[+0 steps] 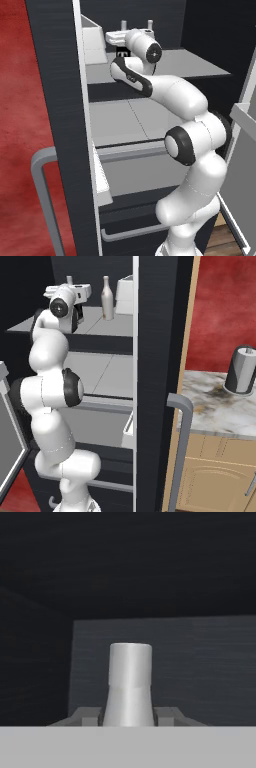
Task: Place the liquors on the top shelf of the fridge to keep them out of children's reach, and place the lime on lower shelves for easy access.
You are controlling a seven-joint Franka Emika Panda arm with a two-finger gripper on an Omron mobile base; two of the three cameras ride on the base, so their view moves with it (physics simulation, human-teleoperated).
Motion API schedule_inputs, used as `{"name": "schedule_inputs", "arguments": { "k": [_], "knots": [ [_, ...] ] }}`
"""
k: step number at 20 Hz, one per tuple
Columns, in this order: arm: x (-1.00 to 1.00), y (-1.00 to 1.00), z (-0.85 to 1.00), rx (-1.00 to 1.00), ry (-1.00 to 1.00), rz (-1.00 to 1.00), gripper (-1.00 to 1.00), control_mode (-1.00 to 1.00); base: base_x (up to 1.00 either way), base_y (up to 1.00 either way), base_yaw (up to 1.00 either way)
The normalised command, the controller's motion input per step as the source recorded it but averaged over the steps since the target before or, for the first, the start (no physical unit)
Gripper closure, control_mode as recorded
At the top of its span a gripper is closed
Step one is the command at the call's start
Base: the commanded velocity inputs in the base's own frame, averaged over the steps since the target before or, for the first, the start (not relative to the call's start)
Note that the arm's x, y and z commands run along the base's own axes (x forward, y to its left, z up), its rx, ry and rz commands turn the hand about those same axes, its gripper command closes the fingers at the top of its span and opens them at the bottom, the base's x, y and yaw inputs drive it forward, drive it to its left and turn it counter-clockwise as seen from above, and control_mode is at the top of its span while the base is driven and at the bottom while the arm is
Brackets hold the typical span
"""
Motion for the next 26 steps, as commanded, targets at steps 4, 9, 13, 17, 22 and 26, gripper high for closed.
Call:
{"name": "schedule_inputs", "arguments": {
  "k": [4, 9, 13, 17, 22, 26],
  "knots": [
    [0.03, 0.00, 0.00, 0.00, 0.00, 0.00, -1.00, -1.00, 0.00, 0.00, 0.00],
    [0.00, 0.00, 0.06, 0.00, 0.00, 0.00, -1.00, -1.00, 0.00, 0.00, 0.00],
    [-0.04, 0.00, 0.13, -0.01, 0.00, 0.00, -1.00, -1.00, 0.00, 0.00, 0.00],
    [-0.23, -0.01, 0.20, -0.02, 0.04, 0.00, -1.00, -1.00, 0.00, 0.00, 0.00],
    [-0.32, -0.08, 0.11, -0.03, 0.18, 0.00, -1.00, -1.00, 0.00, 0.00, 0.00],
    [-0.41, -0.21, 0.00, -0.04, 0.25, 0.00, -1.00, -1.00, 0.00, 0.00, 0.00]
  ]
}}
